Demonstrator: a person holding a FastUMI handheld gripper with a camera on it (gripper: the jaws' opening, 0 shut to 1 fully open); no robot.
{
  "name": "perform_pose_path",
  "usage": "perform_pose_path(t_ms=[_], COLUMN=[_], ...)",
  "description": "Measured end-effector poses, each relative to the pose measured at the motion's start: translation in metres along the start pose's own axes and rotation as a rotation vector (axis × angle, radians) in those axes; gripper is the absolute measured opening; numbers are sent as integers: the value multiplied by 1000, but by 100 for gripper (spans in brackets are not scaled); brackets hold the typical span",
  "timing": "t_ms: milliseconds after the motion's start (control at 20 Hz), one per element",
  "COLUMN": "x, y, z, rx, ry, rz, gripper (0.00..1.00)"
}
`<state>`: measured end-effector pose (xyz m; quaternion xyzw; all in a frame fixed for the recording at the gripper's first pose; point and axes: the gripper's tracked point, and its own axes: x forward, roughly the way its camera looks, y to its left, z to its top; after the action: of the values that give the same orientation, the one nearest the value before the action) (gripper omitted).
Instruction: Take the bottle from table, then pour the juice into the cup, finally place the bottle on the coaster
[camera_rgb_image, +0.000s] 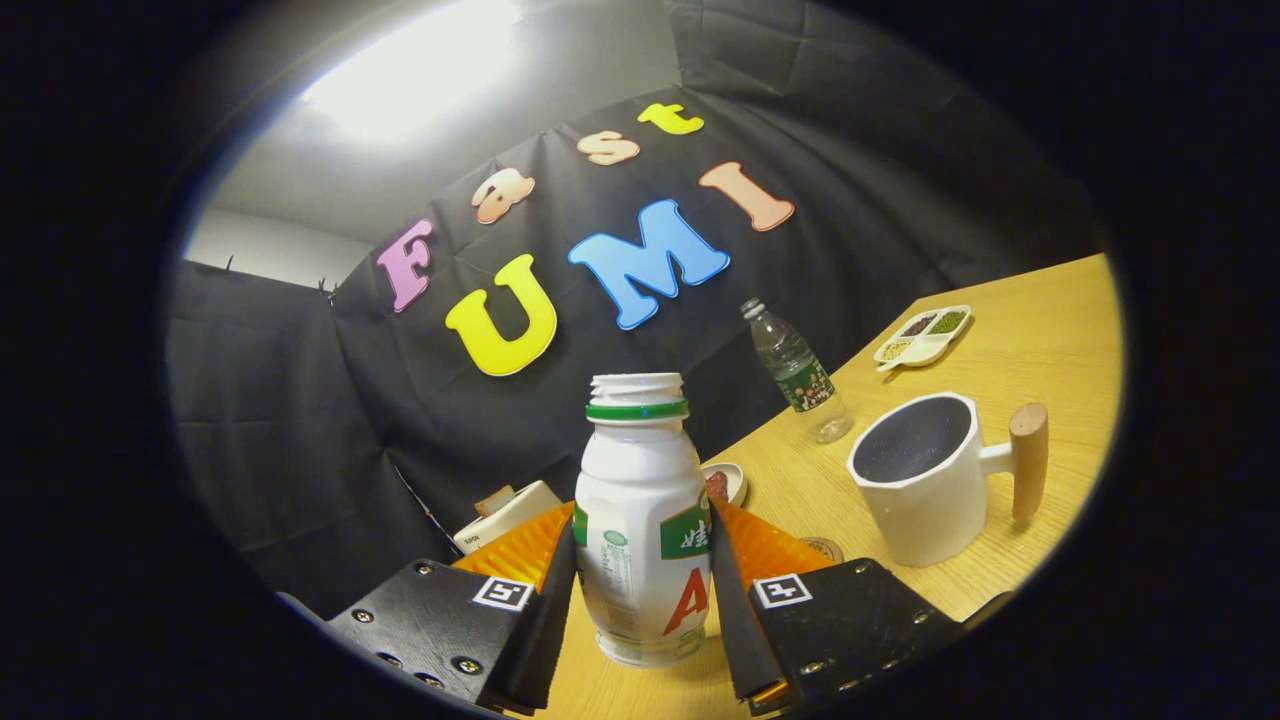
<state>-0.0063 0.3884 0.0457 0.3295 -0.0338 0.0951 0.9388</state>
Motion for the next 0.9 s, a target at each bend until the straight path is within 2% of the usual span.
perform_pose_path(t_ms=[250,500,700,900], x=[4,7,8,10], y=[-4,-7,-14,-9], z=[-5,-4,-3,2], rx=[170,397,455,517], ry=[8,-14,-30,-48], rz=[1,16,1,20], gripper=[65,65,65,65])
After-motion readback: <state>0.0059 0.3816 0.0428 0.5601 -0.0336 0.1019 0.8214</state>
